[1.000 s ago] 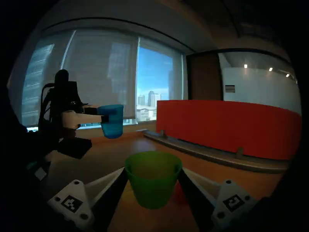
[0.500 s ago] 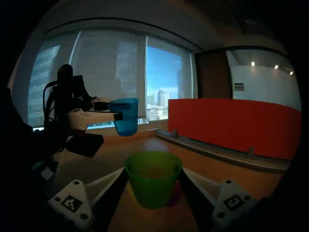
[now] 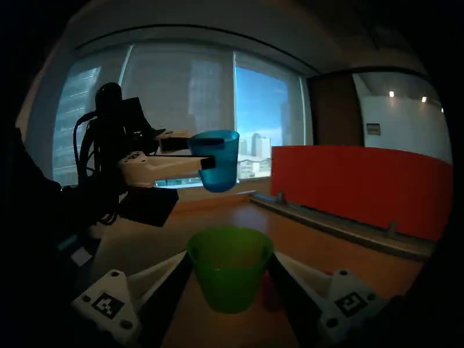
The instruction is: Pour water
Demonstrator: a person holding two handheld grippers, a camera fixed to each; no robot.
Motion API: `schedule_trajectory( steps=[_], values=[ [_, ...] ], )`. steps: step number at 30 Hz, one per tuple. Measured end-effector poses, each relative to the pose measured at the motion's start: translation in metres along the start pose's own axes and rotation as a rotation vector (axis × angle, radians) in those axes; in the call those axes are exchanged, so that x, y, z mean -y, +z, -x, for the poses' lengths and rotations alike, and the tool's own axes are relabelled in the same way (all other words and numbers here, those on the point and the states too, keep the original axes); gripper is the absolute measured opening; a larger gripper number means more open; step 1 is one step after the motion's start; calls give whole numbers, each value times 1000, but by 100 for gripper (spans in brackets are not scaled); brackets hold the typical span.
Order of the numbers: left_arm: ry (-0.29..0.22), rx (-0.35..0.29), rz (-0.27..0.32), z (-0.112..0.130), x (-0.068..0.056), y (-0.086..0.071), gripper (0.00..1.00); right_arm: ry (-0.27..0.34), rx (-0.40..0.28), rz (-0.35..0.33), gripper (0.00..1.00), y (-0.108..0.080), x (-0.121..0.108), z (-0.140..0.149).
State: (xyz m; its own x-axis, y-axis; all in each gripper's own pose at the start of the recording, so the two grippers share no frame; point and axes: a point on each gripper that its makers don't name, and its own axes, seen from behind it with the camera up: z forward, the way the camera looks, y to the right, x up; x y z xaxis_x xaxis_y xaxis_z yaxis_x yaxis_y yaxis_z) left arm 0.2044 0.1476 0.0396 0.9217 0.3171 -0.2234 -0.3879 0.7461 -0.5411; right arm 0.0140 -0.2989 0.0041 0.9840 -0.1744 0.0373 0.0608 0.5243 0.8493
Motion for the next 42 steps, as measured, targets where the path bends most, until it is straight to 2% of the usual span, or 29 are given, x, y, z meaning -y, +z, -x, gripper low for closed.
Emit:
schedule_trajectory(
  steps=[15,24,42],
  values=[
    [120,-14,19,-17,-7,0,84,1,26,-62,90,7,22,17],
    [169,-21,35,-23,-12,2,84,11,25,-80,90,8,28,21],
    [306,-36,60,-39,-20,0,85,5,15,-104,90,10,35,19]
  ],
)
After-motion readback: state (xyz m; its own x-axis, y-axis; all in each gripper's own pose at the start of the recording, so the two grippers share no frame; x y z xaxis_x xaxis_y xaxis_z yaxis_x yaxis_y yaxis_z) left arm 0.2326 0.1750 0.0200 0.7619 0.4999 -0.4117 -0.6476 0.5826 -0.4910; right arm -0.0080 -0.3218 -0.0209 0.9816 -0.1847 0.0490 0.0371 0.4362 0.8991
